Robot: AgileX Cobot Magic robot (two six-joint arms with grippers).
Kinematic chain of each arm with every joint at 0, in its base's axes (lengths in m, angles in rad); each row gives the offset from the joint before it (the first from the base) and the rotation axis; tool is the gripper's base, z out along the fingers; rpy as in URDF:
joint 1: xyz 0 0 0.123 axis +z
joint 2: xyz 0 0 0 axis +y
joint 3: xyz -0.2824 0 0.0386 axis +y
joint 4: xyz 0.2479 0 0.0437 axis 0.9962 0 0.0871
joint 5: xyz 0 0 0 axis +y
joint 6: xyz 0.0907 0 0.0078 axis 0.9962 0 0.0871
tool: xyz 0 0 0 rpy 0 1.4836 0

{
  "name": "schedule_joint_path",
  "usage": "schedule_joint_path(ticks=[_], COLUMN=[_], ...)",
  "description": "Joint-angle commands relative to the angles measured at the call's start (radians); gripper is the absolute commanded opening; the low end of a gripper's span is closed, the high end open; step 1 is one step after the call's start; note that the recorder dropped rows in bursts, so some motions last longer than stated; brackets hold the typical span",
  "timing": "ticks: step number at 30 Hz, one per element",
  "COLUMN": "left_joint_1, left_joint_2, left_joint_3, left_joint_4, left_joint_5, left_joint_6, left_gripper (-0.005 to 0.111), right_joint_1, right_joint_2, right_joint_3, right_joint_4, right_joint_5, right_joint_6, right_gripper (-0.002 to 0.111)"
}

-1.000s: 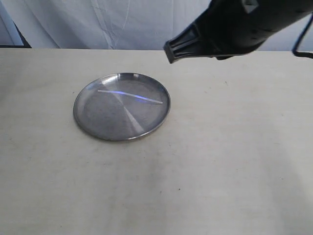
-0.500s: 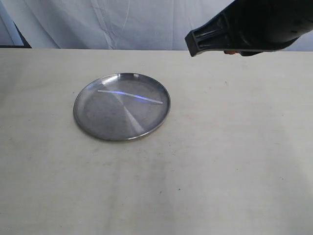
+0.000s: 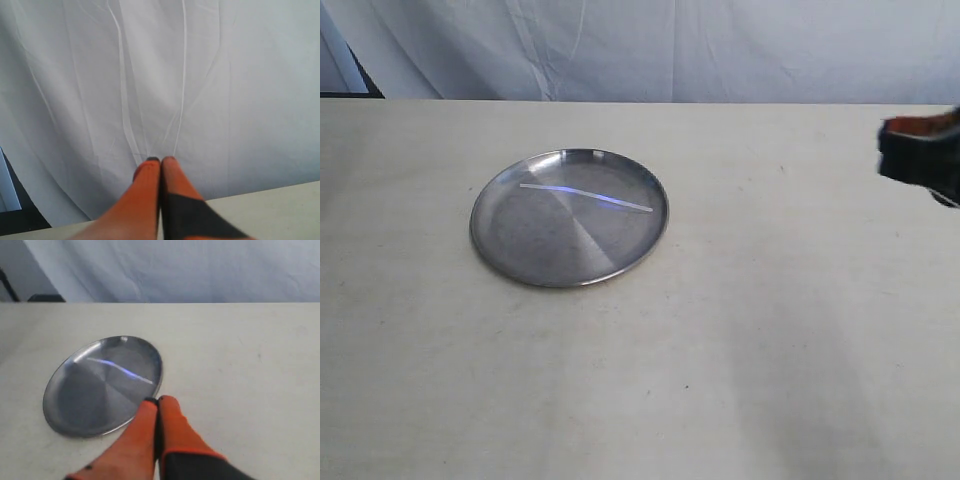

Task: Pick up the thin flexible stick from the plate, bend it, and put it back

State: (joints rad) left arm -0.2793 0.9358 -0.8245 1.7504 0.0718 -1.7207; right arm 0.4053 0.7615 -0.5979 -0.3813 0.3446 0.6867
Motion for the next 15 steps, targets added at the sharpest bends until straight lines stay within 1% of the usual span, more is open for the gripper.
schedule_joint_path(ticks=[1,4,9,13,15], left_joint_1=[0.001,0.001,0.001,0.001,0.001], left_joint_2=[-0.006,-0.006,-0.006,-0.006,-0.006], left_joint_3=[0.004,0.004,0.004,0.004,0.004], left_joint_4=[-0.006,-0.006,-0.006,-0.006,-0.006], left_joint_5=[0.002,0.002,0.002,0.002,0.002], left_joint_6=[-0.001,-0.001,-0.001,-0.001,-0.001], left_gripper=[0.0,0.0,0.0,0.0,0.0], right_joint_1=[-0.179,-0.283,-0.415,-0.47,-0.479], right_joint_2=[-0.216,-0.374,-0.569,-0.671,-0.701], right_joint_3=[0.198,0.302,0.457,0.566,0.598], right_joint_4=[0.054,0.074,0.095,0.104,0.124], right_joint_5=[-0.092,-0.09,-0.09,-0.094,-0.101], right_joint_6=[0.015,0.015,0.015,0.017,0.02], right_gripper=[0.0,0.0,0.0,0.0,0.0])
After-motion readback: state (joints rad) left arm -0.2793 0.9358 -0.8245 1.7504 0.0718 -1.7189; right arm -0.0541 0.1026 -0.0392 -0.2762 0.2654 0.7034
